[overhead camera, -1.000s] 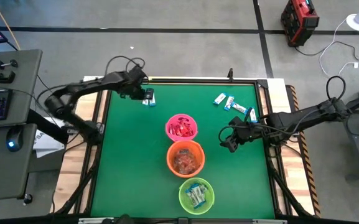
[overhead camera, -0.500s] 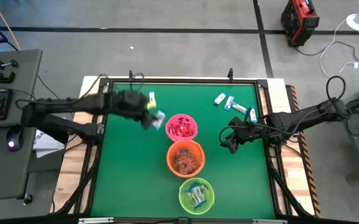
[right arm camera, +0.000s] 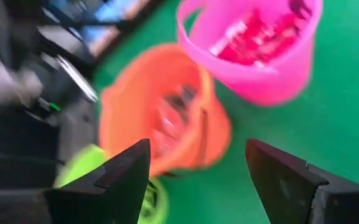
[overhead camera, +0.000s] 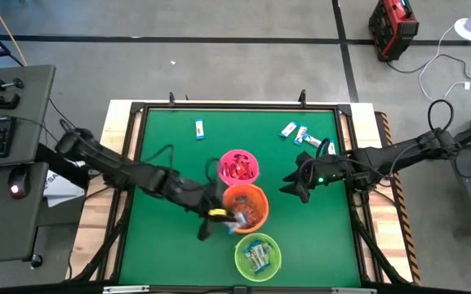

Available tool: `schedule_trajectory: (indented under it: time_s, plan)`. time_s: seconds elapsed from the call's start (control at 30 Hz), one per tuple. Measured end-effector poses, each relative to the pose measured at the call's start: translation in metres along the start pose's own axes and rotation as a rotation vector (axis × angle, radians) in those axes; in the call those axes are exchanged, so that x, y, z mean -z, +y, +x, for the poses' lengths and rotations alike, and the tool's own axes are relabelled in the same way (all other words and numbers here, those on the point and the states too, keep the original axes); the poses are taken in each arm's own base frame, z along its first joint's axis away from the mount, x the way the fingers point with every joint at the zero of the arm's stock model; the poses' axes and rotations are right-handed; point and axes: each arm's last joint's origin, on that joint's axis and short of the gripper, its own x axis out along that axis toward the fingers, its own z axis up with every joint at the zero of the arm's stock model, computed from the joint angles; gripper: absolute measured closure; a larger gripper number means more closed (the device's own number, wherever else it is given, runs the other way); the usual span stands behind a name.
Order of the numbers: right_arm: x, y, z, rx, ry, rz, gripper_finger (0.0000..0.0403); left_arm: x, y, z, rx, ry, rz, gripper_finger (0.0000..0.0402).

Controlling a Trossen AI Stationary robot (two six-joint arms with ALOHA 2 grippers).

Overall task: Sort candy by brand, put in halloween buckets
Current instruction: Put the white chocolate into the green bucket

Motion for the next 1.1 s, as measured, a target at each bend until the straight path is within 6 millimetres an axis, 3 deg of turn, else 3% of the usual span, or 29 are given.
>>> schedule_trajectory:
  time_s: [0.17, 0.3, 0.53, 0.73, 0.9, 1.1]
  plan:
    - [-0.01, 0.011, -0.001, -0.116, -0.099, 0.092, 0.0148, -0.016, -0.011, 0.036, 0.034, 0.009, 0.212, 0.0401]
    - [-0.013, 0.014, -0.002, -0.156, -0.127, 0.146, 0.0148, -0.016, -0.022, 0.06, 0.081, 0.034, 0.292, 0.0401]
    - [-0.013, 0.014, -0.002, -0.152, -0.12, 0.181, 0.0148, 0.012, -0.049, 0.093, 0.145, 0.086, 0.341, 0.0401]
    - [-0.014, 0.012, -0.002, -0.118, -0.16, 0.205, 0.0148, 0.039, -0.047, 0.115, 0.09, 0.165, 0.29, 0.0393]
    - [-0.015, 0.011, -0.002, -0.086, -0.196, 0.218, 0.0148, 0.045, -0.039, 0.125, 0.038, 0.167, 0.256, 0.0356]
    - [-0.014, 0.011, -0.002, -0.079, -0.195, 0.226, 0.0148, 0.042, -0.038, 0.124, 0.06, 0.169, 0.25, 0.0273]
